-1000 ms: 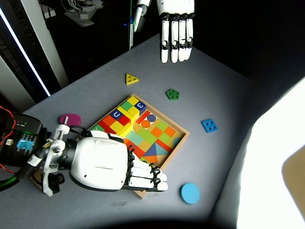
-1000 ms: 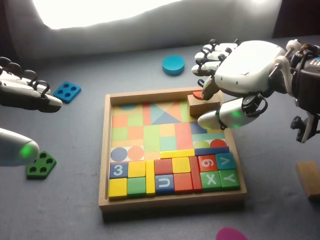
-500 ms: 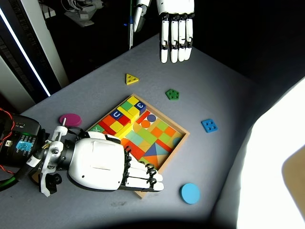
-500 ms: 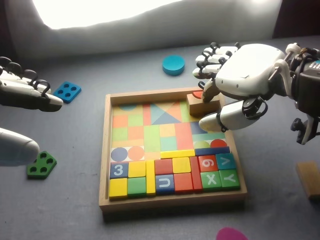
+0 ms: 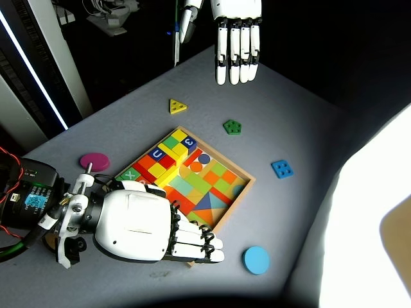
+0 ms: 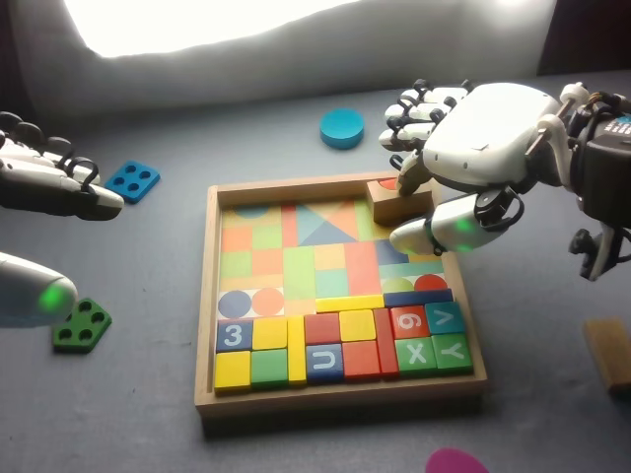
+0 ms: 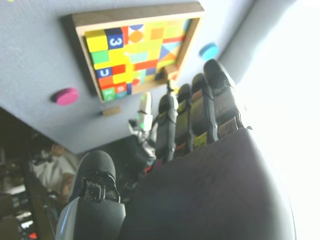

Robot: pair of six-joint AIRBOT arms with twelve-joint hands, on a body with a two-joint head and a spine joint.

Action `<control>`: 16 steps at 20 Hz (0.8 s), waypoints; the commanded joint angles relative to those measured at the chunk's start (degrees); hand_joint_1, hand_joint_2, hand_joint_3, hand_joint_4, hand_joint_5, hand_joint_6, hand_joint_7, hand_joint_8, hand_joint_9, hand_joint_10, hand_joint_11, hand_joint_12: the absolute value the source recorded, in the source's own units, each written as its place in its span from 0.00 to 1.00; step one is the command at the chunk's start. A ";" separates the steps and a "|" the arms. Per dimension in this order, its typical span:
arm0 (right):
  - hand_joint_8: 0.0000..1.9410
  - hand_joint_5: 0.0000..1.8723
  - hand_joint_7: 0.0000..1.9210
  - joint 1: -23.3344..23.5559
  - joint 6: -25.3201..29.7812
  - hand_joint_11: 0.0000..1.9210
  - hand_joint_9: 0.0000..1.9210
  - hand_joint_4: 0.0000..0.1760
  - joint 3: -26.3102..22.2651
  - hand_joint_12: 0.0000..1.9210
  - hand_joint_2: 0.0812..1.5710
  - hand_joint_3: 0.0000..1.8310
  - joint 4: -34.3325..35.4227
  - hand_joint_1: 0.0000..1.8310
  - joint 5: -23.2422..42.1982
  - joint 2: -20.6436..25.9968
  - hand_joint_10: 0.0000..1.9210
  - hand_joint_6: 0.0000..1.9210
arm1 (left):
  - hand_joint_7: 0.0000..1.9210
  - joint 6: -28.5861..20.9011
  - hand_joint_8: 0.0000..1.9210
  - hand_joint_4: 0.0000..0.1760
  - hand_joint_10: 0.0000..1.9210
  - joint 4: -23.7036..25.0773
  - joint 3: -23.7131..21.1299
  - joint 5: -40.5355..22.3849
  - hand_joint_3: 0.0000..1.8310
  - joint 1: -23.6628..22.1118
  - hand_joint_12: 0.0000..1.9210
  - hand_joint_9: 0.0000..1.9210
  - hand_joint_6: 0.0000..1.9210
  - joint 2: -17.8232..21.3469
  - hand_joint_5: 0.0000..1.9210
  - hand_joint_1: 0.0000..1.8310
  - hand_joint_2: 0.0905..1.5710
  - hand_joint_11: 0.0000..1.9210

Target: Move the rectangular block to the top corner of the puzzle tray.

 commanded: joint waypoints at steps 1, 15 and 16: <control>0.00 0.36 0.08 -0.07 -0.32 0.00 0.00 0.00 0.58 0.00 0.74 0.00 -0.12 0.00 4.41 0.09 0.00 0.06 | 0.06 -0.16 0.00 0.25 0.00 0.57 -0.12 4.73 0.00 -0.89 0.26 0.05 0.00 -0.12 0.09 0.00 0.78 0.00; 0.01 0.37 0.09 1.78 -0.32 0.00 0.00 0.00 1.10 0.00 0.74 0.00 -0.11 0.00 5.61 0.32 0.00 0.06 | 0.07 -0.16 0.00 0.19 0.00 0.57 -0.06 4.73 0.00 -0.88 0.27 0.05 0.00 -0.12 0.09 0.00 0.78 0.00; 0.00 0.36 0.09 2.28 -0.30 0.00 0.00 0.00 0.75 0.00 0.74 0.00 -0.11 0.00 6.25 0.72 0.00 0.06 | 0.07 -0.16 0.00 0.20 0.00 0.57 -0.02 4.73 0.00 -0.88 0.28 0.06 0.00 -0.12 0.10 0.00 0.78 0.00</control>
